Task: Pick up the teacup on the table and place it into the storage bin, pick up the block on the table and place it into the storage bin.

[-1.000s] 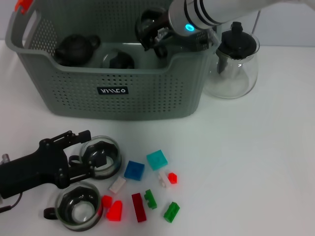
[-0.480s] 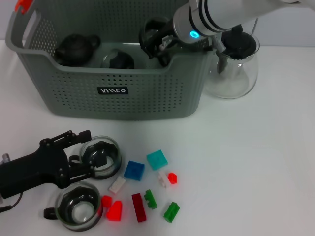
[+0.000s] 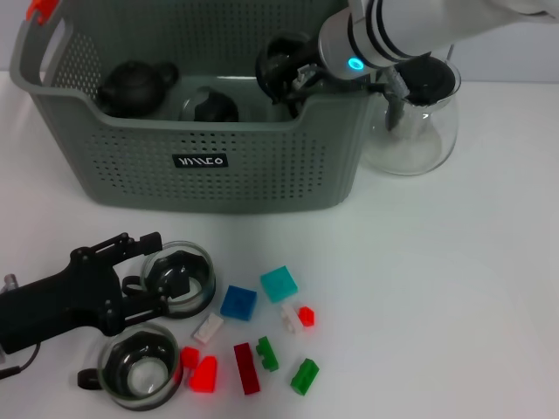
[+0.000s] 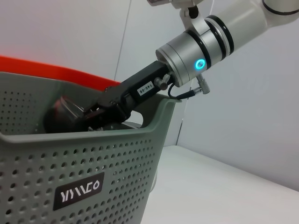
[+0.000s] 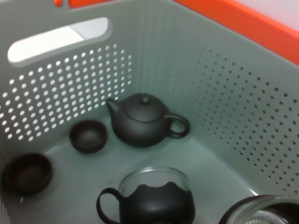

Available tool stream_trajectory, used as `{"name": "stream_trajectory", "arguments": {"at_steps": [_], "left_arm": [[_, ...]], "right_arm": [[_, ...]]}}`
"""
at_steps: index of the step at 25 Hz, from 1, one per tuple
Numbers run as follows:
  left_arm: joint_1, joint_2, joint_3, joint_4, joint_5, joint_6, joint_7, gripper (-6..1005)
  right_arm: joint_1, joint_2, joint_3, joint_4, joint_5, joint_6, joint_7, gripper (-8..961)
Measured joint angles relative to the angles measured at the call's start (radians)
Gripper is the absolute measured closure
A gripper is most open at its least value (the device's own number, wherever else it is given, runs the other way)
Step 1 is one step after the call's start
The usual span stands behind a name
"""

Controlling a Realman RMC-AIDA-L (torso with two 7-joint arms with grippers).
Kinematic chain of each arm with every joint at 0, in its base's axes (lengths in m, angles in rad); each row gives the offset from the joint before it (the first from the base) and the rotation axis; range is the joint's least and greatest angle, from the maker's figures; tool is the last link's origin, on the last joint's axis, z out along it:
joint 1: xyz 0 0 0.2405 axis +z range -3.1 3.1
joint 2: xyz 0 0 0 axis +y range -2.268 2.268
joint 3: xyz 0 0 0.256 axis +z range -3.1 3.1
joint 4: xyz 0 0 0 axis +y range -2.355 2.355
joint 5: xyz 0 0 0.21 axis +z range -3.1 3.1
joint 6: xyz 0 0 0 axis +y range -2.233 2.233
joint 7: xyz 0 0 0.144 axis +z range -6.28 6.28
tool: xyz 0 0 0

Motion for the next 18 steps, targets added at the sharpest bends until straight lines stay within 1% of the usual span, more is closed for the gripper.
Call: {"name": "stream_trajectory", "arguments": {"at_steps": [5, 10, 12, 14, 15, 16, 17, 18], "left_arm": [[0.0, 0.0, -0.001, 0.0, 0.0, 0.0, 0.0, 220], [-0.002, 0.0, -0.002, 0.0, 0.0, 0.0, 0.0, 220], [-0.003, 0.0, -0.003, 0.0, 0.0, 0.0, 0.0, 220], [-0.003, 0.0, -0.005, 0.0, 0.0, 0.0, 0.0, 220], [-0.003, 0.0, -0.005, 0.0, 0.0, 0.001, 0.001, 220], [-0.003, 0.001, -0.005, 0.0, 0.0, 0.001, 0.001, 220], [-0.003, 0.001, -0.006, 0.0, 0.0, 0.0, 0.001, 220], [-0.003, 0.001, -0.006, 0.0, -0.001, 0.0, 0.001, 221]], "right_arm": [[-0.017, -0.004, 0.022, -0.016, -0.001, -0.003, 0.0, 896], [-0.021, -0.007, 0.043, -0.014, -0.002, -0.006, 0.0, 747], [-0.037, -0.008, 0.051, -0.043, -0.001, -0.007, 0.0, 670], [-0.086, -0.007, 0.081, -0.13, 0.005, -0.018, -0.004, 577], [-0.122, -0.005, 0.104, -0.199, 0.013, -0.033, -0.009, 531], [-0.172, -0.001, 0.132, -0.296, 0.035, -0.052, -0.019, 484], [-0.221, 0.002, 0.154, -0.382, 0.075, -0.079, -0.039, 454], [-0.254, 0.003, 0.168, -0.45, 0.114, -0.099, -0.061, 423]]}}
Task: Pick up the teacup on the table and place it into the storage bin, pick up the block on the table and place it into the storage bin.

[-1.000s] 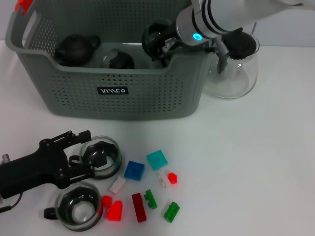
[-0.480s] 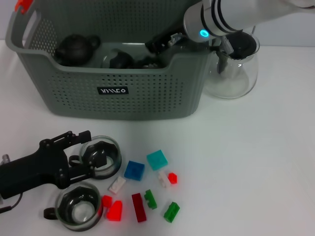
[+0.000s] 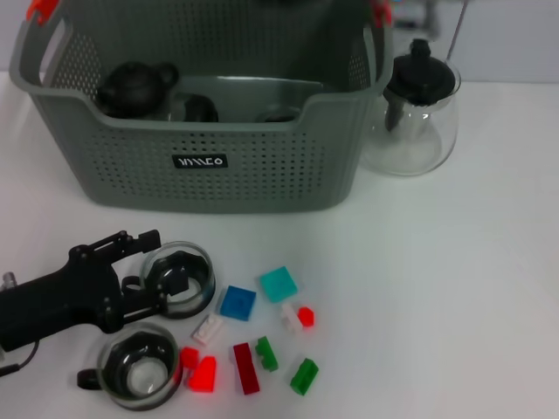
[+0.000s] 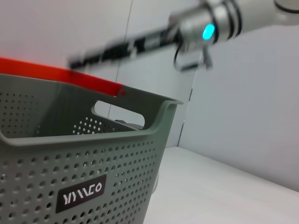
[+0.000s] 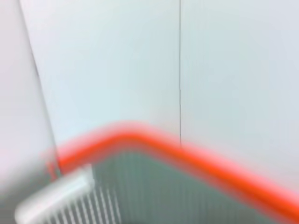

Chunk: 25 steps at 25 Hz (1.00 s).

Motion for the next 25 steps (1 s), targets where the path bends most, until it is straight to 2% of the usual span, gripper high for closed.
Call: {"name": "stream_trajectory", "arguments": {"at_steps": [1, 3, 4, 7, 8, 11, 12, 16, 20, 25], "left_arm": [[0.0, 0.0, 0.0, 0.0, -0.001, 0.0, 0.001, 221], [0.002, 0.0, -0.001, 0.0, -0.005, -0.001, 0.004, 221], [0.002, -0.001, -0.001, 0.0, -0.006, -0.001, 0.005, 221], [0.0, -0.001, -0.001, 0.0, -0.006, -0.002, 0.006, 221], [-0.001, -0.001, -0.002, 0.0, -0.006, -0.002, 0.006, 221], [-0.002, 0.0, -0.002, 0.0, -0.007, -0.003, 0.005, 221], [-0.003, 0.001, -0.002, 0.0, -0.007, -0.004, 0.004, 221], [-0.009, 0.003, -0.002, 0.0, -0.007, -0.017, 0.002, 221], [-0.018, 0.007, -0.001, 0.001, -0.007, -0.022, -0.003, 221], [-0.032, 0.02, 0.007, 0.067, 0.0, -0.001, -0.104, 221]], "right_arm": [[-0.053, -0.003, 0.018, -0.081, 0.089, -0.042, -0.058, 393], [-0.127, -0.013, 0.048, -0.163, 0.283, -0.133, -0.192, 391], [-0.171, -0.018, 0.072, -0.187, 0.415, -0.21, -0.297, 390], [-0.26, -0.022, 0.127, -0.195, 0.621, -0.385, -0.501, 387], [-0.323, -0.021, 0.17, -0.192, 0.691, -0.516, -0.608, 386], [-0.421, -0.014, 0.216, -0.191, 0.71, -0.686, -0.722, 383], [-0.421, -0.014, 0.216, -0.191, 0.71, -0.686, -0.722, 383], [-0.58, -0.003, 0.208, -0.185, 0.624, -0.854, -0.838, 381], [-0.691, 0.0, 0.213, -0.142, 0.509, -0.902, -0.895, 387], [-0.74, -0.003, 0.272, -0.098, 0.426, -0.91, -0.896, 392]]}}
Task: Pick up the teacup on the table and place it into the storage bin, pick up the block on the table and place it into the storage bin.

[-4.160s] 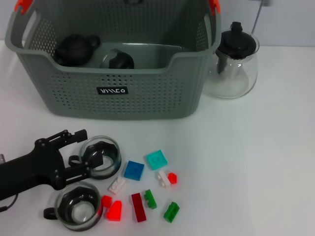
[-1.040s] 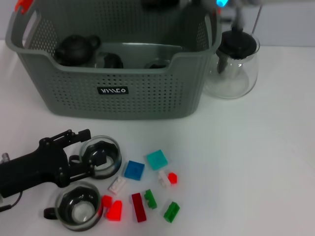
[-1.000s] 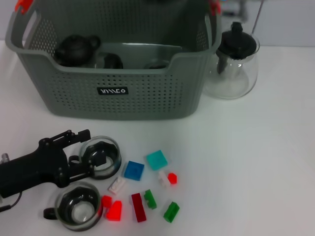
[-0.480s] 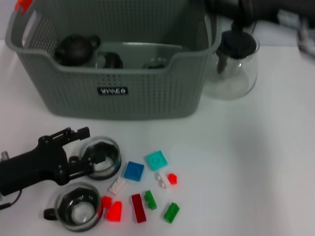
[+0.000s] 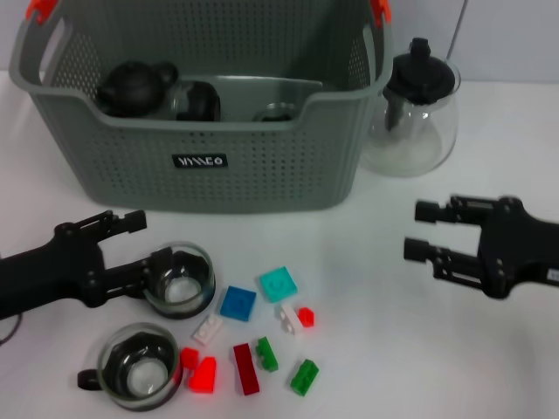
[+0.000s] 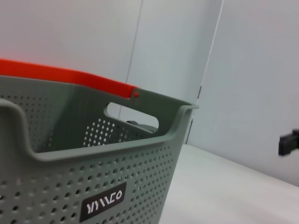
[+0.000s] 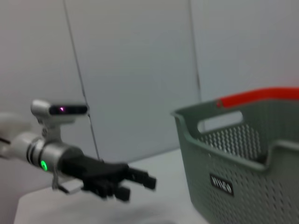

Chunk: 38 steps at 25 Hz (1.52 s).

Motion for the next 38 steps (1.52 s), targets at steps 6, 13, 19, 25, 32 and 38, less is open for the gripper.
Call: {"name": "stream_trajectory", "arguments": {"at_steps": [6, 13, 19, 25, 32, 38], "left_arm": [[-0.045, 0.041, 0.103, 0.311, 0.045, 0.238, -0.361, 221], [-0.163, 0.075, 0.376, 0.693, 0.214, 0.329, -0.684, 221], [-0.243, 0.012, 0.592, 0.772, 0.437, 0.276, -0.756, 221], [-0.21, -0.092, 0.69, 0.846, 0.549, 0.119, -0.737, 221], [-0.093, -0.099, 0.884, 0.935, 0.48, 0.006, -0.804, 221], [-0.059, -0.097, 0.996, 0.915, 0.475, -0.079, -0.856, 221]], "right_arm": [[0.018, -0.001, 0.038, 0.006, -0.093, 0.002, 0.01, 393], [0.071, -0.015, 0.08, 0.057, -0.129, 0.007, 0.045, 392], [0.084, -0.031, 0.094, 0.099, -0.131, 0.027, 0.078, 391], [0.083, -0.043, 0.115, 0.119, -0.132, 0.039, 0.087, 390], [0.083, -0.044, 0.133, 0.123, -0.132, 0.033, 0.09, 390], [0.087, -0.045, 0.134, 0.13, -0.131, 0.035, 0.104, 391]]}}
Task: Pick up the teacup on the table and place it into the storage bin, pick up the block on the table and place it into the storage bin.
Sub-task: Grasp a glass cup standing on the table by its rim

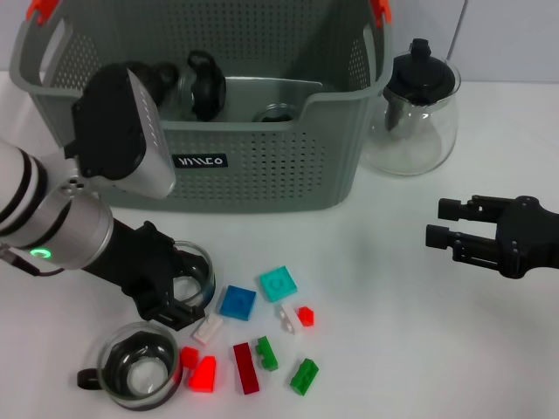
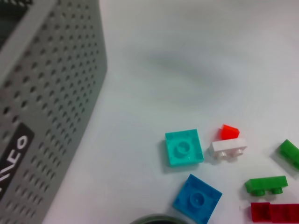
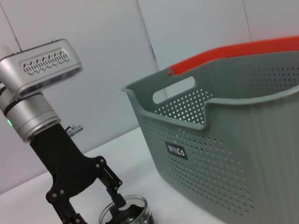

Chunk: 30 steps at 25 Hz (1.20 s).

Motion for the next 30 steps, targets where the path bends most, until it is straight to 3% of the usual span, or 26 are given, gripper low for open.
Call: {"name": "stream_trajectory", "arguments": {"at_steps": [4, 10, 25, 30], "left_arm": [[-0.006, 0.0, 0.016, -0.029, -0.003, -0.028, -0.022, 220], [-0.026, 0.004, 0.053, -0.105, 0.01, -0.093, -0.094, 391], [-0.05, 0.002, 0.199, -0.095, 0.095, -0.119, -0.365, 392], [-0.062, 0.003, 0.204, -0.102, 0.109, -0.121, -0.4, 410]], "right_arm": [[0.003, 0.0, 0.0, 0.001, 0.0, -0.002, 0.0, 391], [0.004, 0.0, 0.0, 0.001, 0.0, 0.0, 0.0, 390], [0.016, -0.001, 0.0, 0.001, 0.0, 0.0, 0.0, 391], [0.016, -0.001, 0.0, 0.001, 0.0, 0.0, 0.0, 391]]}}
